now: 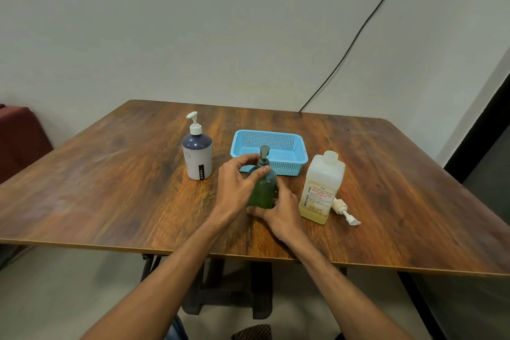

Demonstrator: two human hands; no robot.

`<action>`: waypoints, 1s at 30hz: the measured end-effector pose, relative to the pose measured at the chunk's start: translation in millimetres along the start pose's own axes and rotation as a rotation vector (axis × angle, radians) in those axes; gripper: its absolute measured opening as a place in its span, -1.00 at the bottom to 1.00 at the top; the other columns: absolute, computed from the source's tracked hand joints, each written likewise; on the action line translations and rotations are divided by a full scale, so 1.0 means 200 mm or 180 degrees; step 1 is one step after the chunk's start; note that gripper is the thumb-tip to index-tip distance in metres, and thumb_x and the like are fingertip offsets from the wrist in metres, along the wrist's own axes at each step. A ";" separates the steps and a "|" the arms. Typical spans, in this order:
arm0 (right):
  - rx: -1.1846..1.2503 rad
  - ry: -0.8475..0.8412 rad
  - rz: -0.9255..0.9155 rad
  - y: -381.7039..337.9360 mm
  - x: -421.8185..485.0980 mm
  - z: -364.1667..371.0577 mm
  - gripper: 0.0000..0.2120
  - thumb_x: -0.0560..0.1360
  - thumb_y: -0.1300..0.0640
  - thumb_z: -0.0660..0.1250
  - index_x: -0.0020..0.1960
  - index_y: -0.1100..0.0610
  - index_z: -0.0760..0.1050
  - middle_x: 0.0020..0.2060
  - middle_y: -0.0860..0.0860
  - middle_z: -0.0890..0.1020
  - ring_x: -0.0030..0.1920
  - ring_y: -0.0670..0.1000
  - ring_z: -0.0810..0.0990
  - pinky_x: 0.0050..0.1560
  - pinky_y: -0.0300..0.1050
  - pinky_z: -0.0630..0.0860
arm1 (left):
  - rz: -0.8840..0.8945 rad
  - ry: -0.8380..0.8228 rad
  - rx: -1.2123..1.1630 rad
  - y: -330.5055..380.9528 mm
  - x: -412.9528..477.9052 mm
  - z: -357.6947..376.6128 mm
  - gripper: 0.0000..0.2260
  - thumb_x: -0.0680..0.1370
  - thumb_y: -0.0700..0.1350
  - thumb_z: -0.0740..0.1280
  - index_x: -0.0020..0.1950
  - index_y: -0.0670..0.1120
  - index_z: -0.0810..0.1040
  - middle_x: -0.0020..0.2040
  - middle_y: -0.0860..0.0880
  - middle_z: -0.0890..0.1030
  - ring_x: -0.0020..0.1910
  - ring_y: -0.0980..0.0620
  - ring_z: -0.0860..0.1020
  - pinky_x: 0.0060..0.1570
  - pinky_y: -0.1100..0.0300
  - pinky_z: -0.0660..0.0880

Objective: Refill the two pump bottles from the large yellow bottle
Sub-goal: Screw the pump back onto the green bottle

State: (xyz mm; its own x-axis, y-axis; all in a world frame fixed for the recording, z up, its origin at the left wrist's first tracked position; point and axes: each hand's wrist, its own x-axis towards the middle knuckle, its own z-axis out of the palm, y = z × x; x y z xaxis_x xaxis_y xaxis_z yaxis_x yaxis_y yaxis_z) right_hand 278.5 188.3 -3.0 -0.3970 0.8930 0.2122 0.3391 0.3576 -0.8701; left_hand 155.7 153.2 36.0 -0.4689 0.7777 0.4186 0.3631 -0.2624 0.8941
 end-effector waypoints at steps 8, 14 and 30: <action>0.0035 -0.0085 -0.0111 0.01 0.00 -0.01 -0.29 0.34 0.10 0.60 0.41 -0.04 0.38 0.25 -0.11 0.58 0.27 -0.09 0.53 0.26 -0.03 0.54 | -0.0368 -0.0672 -0.0055 -0.08 -0.07 -0.03 -0.19 0.35 0.11 0.58 0.52 0.05 0.31 0.33 0.20 0.47 0.31 0.24 0.46 0.26 0.29 0.42; -0.0027 -0.0465 0.0022 0.01 0.01 -0.07 -0.11 0.23 0.06 0.65 0.47 -0.07 0.30 0.28 -0.15 0.56 0.27 -0.10 0.53 0.31 0.02 0.51 | -0.0371 -0.0719 0.0151 -0.15 -0.07 -0.06 -0.30 0.31 0.06 0.62 0.40 0.02 0.47 0.29 0.09 0.59 0.27 0.12 0.55 0.28 0.01 0.54; 0.0191 -0.0208 0.0091 -0.07 0.04 -0.10 -0.40 0.46 0.27 0.44 0.45 0.01 0.38 0.26 -0.09 0.56 0.20 -0.15 0.53 0.23 -0.18 0.51 | -0.0031 -0.0213 0.0061 0.05 0.22 -0.18 -0.30 0.25 0.07 0.61 0.35 -0.07 0.53 0.21 0.06 0.64 0.16 0.12 0.61 0.14 0.22 0.58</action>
State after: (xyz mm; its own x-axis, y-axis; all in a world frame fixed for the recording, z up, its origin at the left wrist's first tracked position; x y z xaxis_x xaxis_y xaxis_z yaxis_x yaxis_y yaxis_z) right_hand 287.1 196.1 19.4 -0.4433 0.8822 0.1590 0.3002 0.3133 -0.9010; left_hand 109.8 164.8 68.7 -0.4178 0.8168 0.3979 0.3744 -0.2442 0.8945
